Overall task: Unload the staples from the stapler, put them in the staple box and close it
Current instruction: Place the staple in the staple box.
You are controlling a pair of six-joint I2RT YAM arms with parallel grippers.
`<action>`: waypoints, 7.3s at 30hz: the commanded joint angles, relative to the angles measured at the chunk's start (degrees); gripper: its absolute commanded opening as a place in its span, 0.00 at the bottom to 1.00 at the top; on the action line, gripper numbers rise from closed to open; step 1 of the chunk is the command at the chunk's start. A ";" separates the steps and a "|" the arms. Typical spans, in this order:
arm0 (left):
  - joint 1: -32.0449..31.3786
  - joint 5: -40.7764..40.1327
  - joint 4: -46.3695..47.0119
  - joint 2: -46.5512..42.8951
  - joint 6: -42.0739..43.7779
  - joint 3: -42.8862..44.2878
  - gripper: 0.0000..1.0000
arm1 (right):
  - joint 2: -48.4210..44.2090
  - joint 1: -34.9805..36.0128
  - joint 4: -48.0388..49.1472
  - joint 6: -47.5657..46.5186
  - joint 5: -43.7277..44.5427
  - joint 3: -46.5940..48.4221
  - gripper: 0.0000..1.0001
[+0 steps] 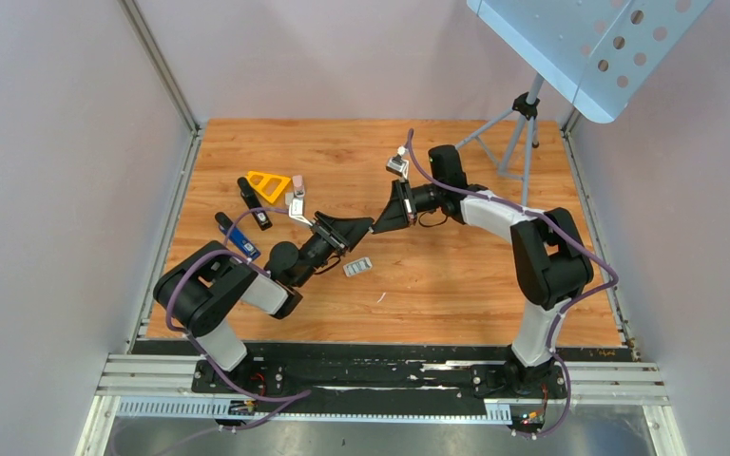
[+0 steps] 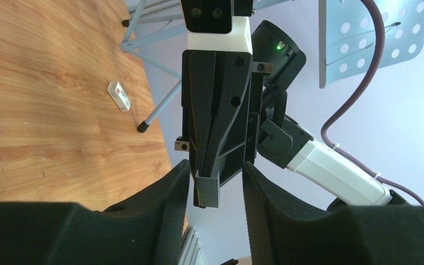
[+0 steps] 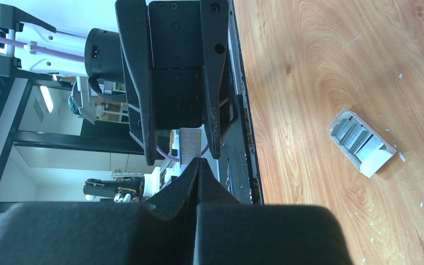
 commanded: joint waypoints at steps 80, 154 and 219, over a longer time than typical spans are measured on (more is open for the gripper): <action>0.65 -15.70 -90.78 -32.59 22.42 14.89 0.02 | -3.60 -3.20 -24.03 -30.30 9.49 1.43 0.47; -12.05 -28.56 -114.76 -0.76 14.82 40.53 0.02 | -5.17 -3.38 -30.09 -42.23 16.85 0.96 0.47; -12.05 -31.43 -119.69 7.48 12.09 45.37 0.09 | -4.16 -4.86 -30.11 -41.96 15.59 0.97 0.47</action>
